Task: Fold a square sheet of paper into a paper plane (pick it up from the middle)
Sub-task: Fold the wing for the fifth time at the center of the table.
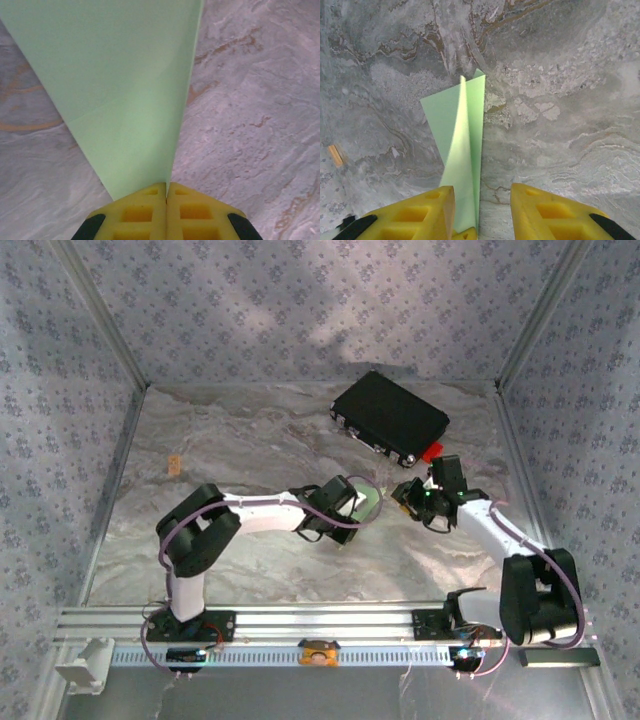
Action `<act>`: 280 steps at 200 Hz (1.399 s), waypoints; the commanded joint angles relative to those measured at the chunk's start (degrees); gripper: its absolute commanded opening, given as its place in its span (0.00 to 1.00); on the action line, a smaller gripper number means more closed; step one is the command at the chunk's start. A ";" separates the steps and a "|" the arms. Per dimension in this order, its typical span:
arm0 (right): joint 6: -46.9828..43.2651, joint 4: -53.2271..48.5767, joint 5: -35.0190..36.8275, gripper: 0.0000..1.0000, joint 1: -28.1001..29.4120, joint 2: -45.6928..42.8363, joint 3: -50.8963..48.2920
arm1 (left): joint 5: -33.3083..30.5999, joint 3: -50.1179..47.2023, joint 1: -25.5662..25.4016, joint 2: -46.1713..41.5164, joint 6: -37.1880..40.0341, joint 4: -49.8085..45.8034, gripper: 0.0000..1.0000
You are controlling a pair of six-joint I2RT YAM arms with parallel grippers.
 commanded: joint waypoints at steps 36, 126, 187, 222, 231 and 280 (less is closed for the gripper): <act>-1.82 4.14 -1.21 0.35 0.88 -0.85 -2.43 | 12.08 -1.88 3.37 2.52 -4.70 6.56 0.00; -11.64 13.89 -0.92 0.24 8.05 3.24 -4.60 | 23.38 -5.78 7.08 4.45 -12.03 16.99 0.00; -12.50 23.48 -7.95 0.18 9.40 9.37 -5.53 | 26.67 -10.87 9.32 3.48 -17.92 26.51 0.00; -11.23 27.40 -11.33 0.16 9.84 13.77 -4.21 | 28.60 -12.94 10.28 3.79 -21.39 31.42 0.00; -10.94 28.80 -12.14 0.16 9.89 14.78 -4.00 | 28.66 -12.89 10.37 3.99 -21.79 31.39 0.00; -10.31 31.30 -13.30 0.15 9.69 18.07 -3.07 | 28.35 -13.67 11.18 4.62 -24.68 32.19 0.00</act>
